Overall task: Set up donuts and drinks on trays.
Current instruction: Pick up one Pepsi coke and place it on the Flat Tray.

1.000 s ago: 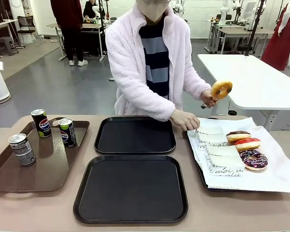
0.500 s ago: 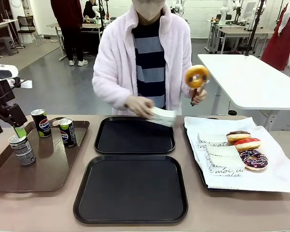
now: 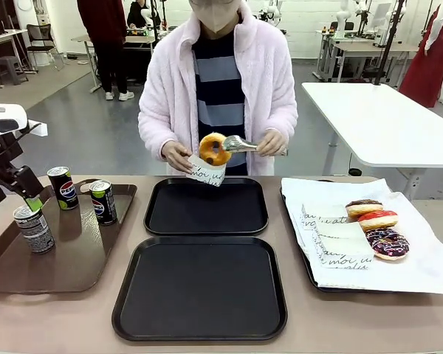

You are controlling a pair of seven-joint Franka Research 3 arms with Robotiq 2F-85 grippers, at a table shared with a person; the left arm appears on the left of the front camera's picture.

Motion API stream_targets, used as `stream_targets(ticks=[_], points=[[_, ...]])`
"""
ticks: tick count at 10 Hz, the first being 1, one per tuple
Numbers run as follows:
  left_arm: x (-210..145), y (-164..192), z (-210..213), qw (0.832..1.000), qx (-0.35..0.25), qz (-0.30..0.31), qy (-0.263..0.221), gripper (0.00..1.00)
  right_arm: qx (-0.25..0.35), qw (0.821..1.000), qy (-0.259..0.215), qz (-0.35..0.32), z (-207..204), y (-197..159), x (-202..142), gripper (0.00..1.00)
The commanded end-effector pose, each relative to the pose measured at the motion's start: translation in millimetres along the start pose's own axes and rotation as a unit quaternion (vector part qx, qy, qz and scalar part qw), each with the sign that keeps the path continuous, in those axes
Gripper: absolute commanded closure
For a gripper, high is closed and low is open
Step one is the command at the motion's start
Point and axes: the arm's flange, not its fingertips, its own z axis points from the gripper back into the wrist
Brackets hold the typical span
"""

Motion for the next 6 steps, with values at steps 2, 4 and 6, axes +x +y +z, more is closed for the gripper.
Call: stream_targets(ticks=[2, 4, 6], points=[[5.1, -0.9, 1.1, 1.0, -0.013, 0.001, 0.014, 0.0, 0.009, 1.0, -0.001, 0.006, -0.3, -0.3, 1.1, 0.0], [5.1, -0.9, 1.1, 1.0, -0.013, 0.001, 0.014, 0.0, 0.009, 1.0, -0.001, 0.006, -0.3, -0.3, 1.1, 0.0], [2.1, -7.3, -7.9, 0.999, 0.029, 0.037, 0.011, 0.0, 0.009, 1.0, -0.001, 0.006, -0.3, -0.3, 1.1, 0.0]])
